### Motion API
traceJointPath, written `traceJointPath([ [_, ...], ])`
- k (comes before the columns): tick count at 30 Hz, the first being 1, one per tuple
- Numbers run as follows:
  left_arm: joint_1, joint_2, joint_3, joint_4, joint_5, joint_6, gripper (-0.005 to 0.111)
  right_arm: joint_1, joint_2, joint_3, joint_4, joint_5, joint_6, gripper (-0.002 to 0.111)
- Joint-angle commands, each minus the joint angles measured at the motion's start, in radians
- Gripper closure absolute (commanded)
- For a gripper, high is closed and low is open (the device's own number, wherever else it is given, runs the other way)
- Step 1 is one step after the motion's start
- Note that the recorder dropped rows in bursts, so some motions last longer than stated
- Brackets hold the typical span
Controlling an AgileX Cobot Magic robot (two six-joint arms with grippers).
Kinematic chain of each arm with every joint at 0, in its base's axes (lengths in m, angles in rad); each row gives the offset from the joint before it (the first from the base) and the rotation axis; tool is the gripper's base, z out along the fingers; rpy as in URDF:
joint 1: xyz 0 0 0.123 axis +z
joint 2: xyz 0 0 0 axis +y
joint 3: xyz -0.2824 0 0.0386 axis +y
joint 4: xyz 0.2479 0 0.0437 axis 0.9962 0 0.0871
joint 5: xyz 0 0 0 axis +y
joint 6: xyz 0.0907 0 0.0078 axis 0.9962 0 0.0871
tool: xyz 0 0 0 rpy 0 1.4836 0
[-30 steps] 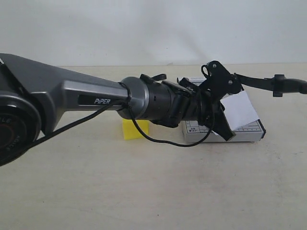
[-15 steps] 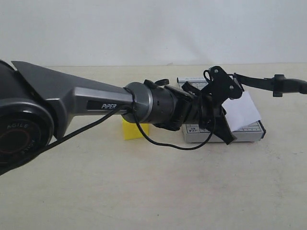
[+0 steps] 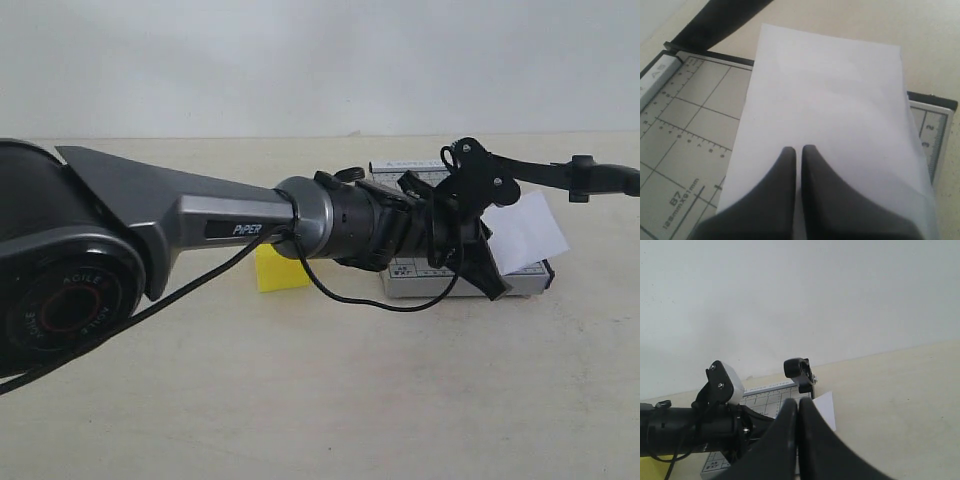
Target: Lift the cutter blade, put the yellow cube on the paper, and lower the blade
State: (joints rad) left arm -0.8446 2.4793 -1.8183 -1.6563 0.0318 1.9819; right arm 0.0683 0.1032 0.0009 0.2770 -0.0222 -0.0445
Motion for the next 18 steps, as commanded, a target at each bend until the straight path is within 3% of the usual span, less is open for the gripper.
traceJointPath([
  [1,-0.003,0.041,-0.018,-0.003,0.004,-0.003,0.102,0.001,-0.005,-0.001,0.001,-0.004,-0.002,0.108],
  [18,-0.003,0.044,-0.02,-0.007,0.013,-0.003,0.102,0.001,-0.005,-0.001,0.001,-0.001,-0.002,0.108],
])
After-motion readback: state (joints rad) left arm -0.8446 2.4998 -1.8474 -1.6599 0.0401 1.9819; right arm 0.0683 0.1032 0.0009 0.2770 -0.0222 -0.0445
